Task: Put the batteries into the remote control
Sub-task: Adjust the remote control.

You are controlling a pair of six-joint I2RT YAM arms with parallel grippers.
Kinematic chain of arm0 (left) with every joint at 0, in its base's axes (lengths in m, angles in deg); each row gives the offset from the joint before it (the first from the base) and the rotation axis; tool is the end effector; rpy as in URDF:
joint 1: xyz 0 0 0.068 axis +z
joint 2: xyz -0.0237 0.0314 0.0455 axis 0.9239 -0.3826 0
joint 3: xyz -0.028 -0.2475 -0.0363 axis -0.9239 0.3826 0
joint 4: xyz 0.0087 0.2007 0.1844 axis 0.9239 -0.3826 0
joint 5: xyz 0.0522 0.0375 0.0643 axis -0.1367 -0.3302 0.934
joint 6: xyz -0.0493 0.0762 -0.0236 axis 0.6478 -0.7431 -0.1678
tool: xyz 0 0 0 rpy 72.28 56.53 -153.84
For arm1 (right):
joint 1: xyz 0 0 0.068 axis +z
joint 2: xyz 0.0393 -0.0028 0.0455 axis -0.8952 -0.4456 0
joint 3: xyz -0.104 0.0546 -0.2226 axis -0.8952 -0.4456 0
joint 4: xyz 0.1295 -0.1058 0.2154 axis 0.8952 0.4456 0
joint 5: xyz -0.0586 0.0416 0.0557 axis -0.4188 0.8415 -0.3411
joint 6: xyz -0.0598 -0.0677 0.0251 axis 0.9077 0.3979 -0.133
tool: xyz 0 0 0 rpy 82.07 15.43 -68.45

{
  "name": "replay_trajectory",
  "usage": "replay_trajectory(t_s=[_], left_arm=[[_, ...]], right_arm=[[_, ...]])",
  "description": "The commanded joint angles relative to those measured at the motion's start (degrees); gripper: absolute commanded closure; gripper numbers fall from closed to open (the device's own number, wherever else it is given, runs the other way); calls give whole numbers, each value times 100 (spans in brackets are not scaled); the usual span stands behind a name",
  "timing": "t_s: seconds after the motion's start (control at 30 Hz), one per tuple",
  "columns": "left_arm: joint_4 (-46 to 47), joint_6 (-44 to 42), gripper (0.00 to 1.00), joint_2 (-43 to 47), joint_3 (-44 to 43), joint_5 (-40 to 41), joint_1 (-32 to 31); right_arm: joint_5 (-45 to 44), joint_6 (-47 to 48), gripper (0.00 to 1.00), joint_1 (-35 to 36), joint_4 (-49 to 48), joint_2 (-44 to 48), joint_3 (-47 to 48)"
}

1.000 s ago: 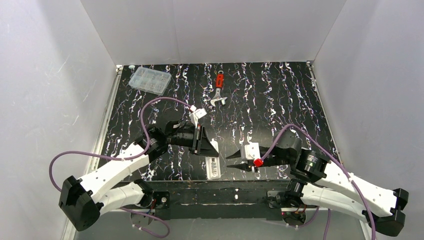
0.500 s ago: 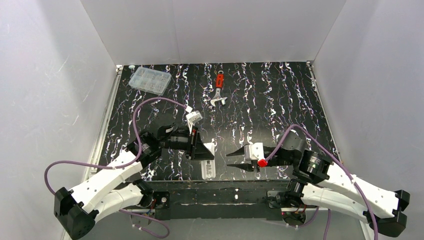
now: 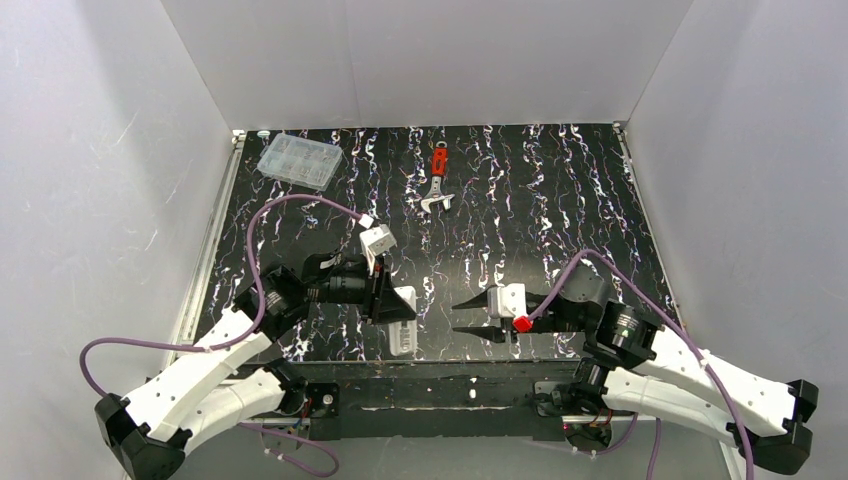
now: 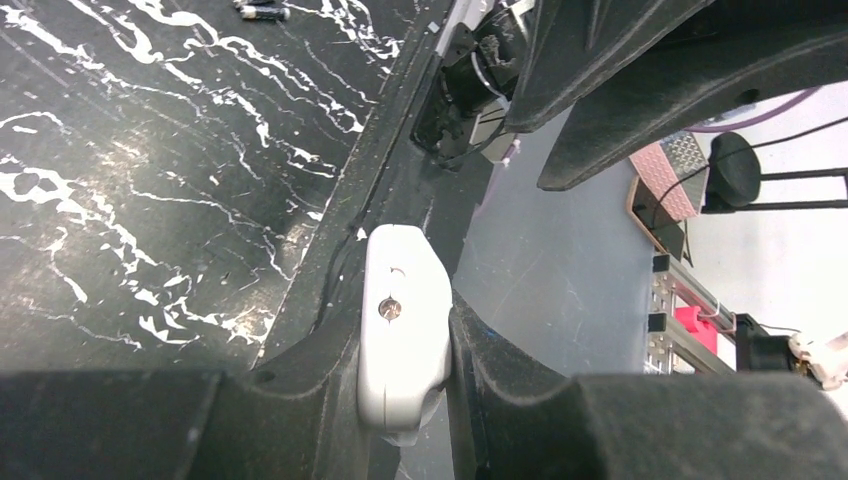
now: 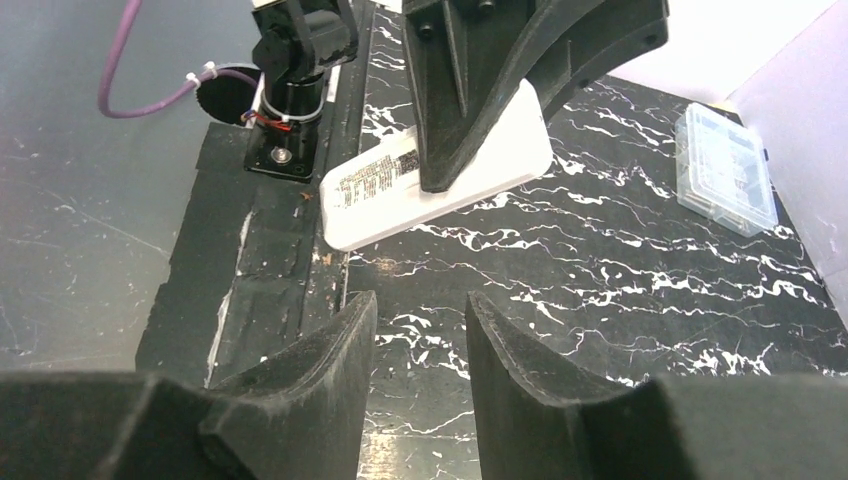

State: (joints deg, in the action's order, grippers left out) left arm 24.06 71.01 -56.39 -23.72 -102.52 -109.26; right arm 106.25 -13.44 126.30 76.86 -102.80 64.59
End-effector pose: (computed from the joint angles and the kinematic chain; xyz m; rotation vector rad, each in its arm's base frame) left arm 0.1504 -0.2080 0.3757 0.9018 1.2670 -1.3504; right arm 0.0730 0.2182 0.3172 -1.3939 1.0243 0.8809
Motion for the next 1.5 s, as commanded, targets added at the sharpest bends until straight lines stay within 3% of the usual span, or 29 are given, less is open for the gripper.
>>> replay_trajectory(t_s=[0.0,0.2,0.37,0.5,0.83,1.1,1.47], left_arm=[[124,162,100,69,-73,352,-25],[1179,1257,100,113,420,1376,-26],[1948,1797,100,271,763,2069,-30],[2209,1927,100,318,718,2125,-27],[2462,2369,100,327,623,2321,-27],[2607,2842,100,154,312,1669,-28],[2939,3193,100,127,89,1390,-20]], right_arm=[[-553,-695,51,37,-751,-73,-93],[-1498,-3333,40,35,-1699,-459,-62],[-1514,-4568,35,34,-2224,-804,-123],[-1929,-5280,31,27,-2712,-874,-382],[-2199,-5851,28,21,-2958,-1210,-463],[-2228,-5869,27,-36,-2830,-1217,-472],[-2049,-5643,27,-114,-2614,-1150,-363]])
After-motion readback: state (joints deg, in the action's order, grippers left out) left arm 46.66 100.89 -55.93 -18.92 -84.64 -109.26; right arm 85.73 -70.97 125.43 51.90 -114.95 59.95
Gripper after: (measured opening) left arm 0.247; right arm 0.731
